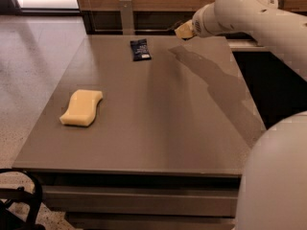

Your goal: Move rxbar chocolate near rxbar blueberry

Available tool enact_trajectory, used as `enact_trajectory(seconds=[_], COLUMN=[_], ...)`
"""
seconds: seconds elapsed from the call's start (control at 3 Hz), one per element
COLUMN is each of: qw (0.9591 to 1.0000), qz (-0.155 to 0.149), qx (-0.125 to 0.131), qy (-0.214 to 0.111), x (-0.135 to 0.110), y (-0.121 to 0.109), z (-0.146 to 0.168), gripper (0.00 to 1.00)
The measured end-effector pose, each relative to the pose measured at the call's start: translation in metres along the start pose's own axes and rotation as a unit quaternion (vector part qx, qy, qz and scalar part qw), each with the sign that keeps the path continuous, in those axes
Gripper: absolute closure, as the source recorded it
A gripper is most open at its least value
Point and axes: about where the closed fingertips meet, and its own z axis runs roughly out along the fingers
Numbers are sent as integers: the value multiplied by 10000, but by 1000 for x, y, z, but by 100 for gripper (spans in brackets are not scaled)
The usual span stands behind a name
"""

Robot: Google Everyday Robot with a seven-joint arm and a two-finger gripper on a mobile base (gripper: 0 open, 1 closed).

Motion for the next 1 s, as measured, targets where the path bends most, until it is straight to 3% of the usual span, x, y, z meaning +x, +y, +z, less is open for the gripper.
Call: enact_trajectory(seconds=[0.33, 0.67, 1.0], qw=[9998, 9994, 9974], qz=[164, 300, 478], qx=[76, -130, -528], qy=[75, 109, 90], x=[0, 6, 17], y=[5, 15, 20], z=[23, 38, 49], gripper=[100, 100, 100])
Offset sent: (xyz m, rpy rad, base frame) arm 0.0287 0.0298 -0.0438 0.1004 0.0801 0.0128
